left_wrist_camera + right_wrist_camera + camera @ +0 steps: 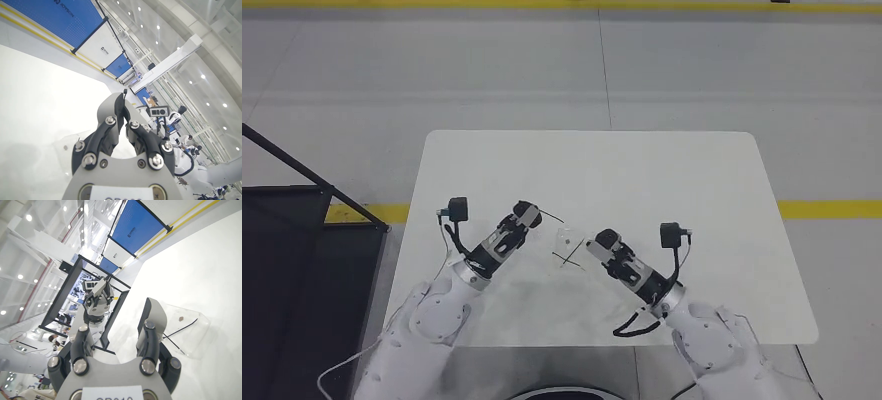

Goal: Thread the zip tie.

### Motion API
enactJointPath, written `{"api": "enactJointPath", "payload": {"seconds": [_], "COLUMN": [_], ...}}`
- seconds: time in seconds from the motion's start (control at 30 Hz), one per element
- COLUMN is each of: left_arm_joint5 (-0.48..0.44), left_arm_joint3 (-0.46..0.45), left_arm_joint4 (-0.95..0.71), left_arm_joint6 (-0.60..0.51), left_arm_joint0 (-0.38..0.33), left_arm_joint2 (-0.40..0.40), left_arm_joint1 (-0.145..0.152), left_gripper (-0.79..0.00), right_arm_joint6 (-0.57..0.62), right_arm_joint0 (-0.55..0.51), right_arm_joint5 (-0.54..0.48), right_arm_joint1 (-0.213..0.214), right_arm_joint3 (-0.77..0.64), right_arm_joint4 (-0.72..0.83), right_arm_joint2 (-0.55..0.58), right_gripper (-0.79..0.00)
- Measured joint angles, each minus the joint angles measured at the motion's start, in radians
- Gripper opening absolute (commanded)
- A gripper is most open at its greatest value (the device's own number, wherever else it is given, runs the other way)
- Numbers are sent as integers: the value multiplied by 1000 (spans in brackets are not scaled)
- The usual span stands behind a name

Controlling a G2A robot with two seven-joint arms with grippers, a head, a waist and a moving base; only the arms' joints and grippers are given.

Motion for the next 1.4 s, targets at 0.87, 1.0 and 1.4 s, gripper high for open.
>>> {"api": "enactJointPath", "payload": {"seconds": [0.87, 1.0, 1.4], "left_arm_joint5": [-60, -86, -58], "left_arm_joint3": [13, 37, 102], "left_arm_joint4": [-171, -268, -553], "left_arm_joint6": [-162, -286, -511], "left_arm_joint0": [55, 35, -27], "left_arm_joint2": [-173, -212, -247], "left_arm_joint1": [31, 44, 62], "left_gripper": [-785, -785, -785], "right_arm_joint6": [72, 189, 417], "right_arm_joint0": [24, 98, 259], "right_arm_joint5": [312, 416, 561], "right_arm_joint1": [-13, -29, -84], "right_arm_joint3": [-185, -190, -143], "right_arm_joint4": [-536, -723, -954], "right_arm_joint2": [-140, -238, -441], "right_gripper": [0, 0, 0]}}
